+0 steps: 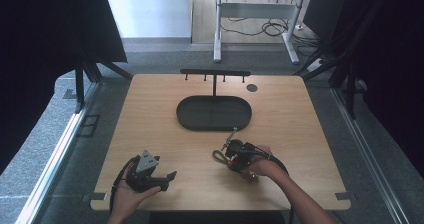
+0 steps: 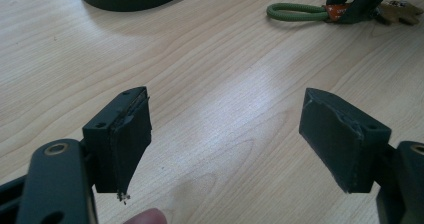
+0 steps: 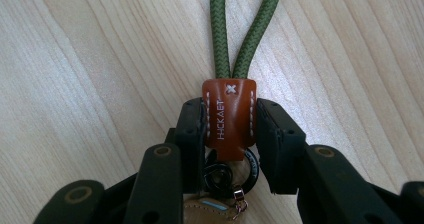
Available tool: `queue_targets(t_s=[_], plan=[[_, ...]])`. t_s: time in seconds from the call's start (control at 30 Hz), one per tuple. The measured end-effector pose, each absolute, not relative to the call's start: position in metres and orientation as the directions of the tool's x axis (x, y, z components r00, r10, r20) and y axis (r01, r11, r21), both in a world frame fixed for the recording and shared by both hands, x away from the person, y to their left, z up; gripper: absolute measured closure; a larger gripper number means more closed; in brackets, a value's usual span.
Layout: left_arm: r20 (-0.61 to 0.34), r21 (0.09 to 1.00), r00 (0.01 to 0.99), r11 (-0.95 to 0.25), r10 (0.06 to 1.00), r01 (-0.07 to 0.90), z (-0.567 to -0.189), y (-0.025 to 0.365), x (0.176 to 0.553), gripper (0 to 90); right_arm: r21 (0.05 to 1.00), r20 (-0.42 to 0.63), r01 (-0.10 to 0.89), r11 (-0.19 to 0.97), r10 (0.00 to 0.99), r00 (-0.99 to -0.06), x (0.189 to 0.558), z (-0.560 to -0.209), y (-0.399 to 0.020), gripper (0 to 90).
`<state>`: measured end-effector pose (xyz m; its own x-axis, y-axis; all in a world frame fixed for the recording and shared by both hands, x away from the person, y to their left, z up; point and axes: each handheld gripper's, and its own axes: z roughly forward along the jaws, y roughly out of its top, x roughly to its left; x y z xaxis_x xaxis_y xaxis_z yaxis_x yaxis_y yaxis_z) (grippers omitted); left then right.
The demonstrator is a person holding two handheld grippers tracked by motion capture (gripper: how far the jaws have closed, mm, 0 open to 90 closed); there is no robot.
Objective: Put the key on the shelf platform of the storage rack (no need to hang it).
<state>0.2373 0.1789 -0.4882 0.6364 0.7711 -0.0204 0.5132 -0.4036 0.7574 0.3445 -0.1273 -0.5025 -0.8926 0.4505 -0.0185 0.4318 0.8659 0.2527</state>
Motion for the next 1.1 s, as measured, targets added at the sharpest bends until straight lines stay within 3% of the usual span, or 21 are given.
queue_targets(t_s=[0.27,0.67,1.1], plan=[[-0.019,0.759,0.634,-0.401,0.773,0.513,-0.487,0.179,0.237,21.1,0.261,-0.022,0.413,0.872,0.433,-0.901,0.343,-0.497,-0.130,66.9],[-0.020,0.761,0.635,-0.401,0.772,0.511,-0.487,0.179,0.237,21.1,0.328,-0.057,0.399,0.856,0.440,-0.896,0.339,-0.452,-0.139,67.1],[-0.019,0.760,0.637,-0.403,0.771,0.510,-0.487,0.178,0.237,21.1,0.356,-0.079,0.386,0.851,0.439,-0.895,0.345,-0.432,-0.142,67.1]])
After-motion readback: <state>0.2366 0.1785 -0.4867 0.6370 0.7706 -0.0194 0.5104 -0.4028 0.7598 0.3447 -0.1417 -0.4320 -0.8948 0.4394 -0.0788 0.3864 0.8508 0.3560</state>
